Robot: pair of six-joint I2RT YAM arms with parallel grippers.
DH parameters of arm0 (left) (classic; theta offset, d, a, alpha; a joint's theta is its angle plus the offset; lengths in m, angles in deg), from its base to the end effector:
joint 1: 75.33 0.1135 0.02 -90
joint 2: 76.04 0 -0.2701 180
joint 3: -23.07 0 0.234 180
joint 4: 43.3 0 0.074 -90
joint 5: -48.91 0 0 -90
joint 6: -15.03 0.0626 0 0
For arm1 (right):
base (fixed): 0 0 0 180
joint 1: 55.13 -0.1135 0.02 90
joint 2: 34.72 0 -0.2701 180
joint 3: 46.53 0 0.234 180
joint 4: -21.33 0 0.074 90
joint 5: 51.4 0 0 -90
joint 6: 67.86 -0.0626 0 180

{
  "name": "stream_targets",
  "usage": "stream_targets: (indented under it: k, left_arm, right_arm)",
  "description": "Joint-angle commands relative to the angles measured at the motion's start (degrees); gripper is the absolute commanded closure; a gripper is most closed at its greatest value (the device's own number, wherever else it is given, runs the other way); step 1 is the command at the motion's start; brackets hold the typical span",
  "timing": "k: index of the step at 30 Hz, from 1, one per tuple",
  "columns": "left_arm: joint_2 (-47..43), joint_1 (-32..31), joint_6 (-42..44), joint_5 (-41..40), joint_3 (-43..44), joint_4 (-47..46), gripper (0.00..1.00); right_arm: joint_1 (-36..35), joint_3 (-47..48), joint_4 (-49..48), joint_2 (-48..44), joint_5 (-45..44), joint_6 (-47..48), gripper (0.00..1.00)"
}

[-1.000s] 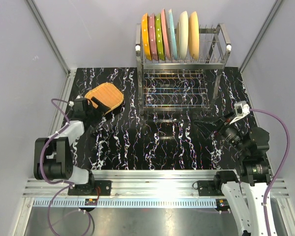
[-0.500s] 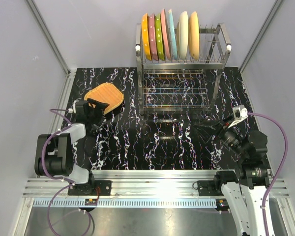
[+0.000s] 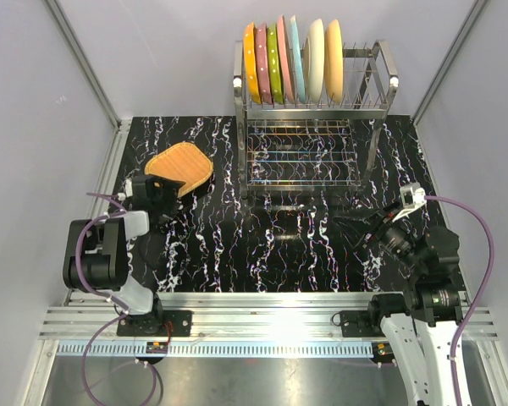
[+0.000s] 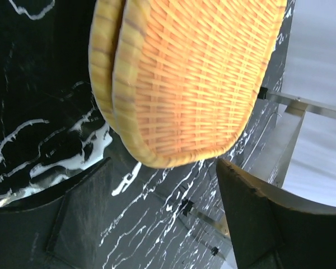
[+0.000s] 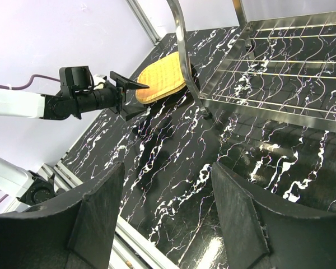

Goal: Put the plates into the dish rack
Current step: Grab a plate with the left arm

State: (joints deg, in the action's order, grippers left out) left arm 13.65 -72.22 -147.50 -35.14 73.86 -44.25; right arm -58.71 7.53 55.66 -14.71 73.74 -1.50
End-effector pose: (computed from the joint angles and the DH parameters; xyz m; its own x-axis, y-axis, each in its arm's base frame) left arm 0.3080 0.0102 0.1529 -0.2107 -0.9616 -0.1759 -0.5774 0.2677 -0.7713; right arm 0.0829 0.0413 0.3363 -0.2553 0.3126 -0.9149 -0.5711 0.7149 0.4036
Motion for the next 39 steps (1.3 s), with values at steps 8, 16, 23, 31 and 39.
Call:
stream_targets:
  k: [8, 16, 23, 31, 39]
  left_arm:
    - [3.91, 4.27, 0.55, 2.74, -2.08, -8.0, 0.4]
    - [2.25, 5.41, 3.62, 3.97, -2.87, -6.52, 0.45]
    - [3.74, 6.29, 5.03, 7.23, -3.22, -7.48, 0.6]
    - [0.23, 6.9, 6.17, 8.29, -5.86, -7.93, 0.81]
    - [-3.73, 7.52, 7.67, 8.98, -4.9, -4.67, 0.96]
  right_arm:
    - [0.15, -0.53, -1.8, -0.76, -0.33, -0.27, 0.29]
    - [0.23, -0.53, -1.71, -0.76, -0.68, -0.53, 0.3]
    - [0.15, -0.79, -1.27, -0.94, -0.95, -0.36, 0.3]
    - [0.15, -0.79, -1.45, -0.94, -1.21, -0.44, 0.3]
    - [0.15, -0.79, -1.27, -0.94, -1.3, -0.53, 0.32]
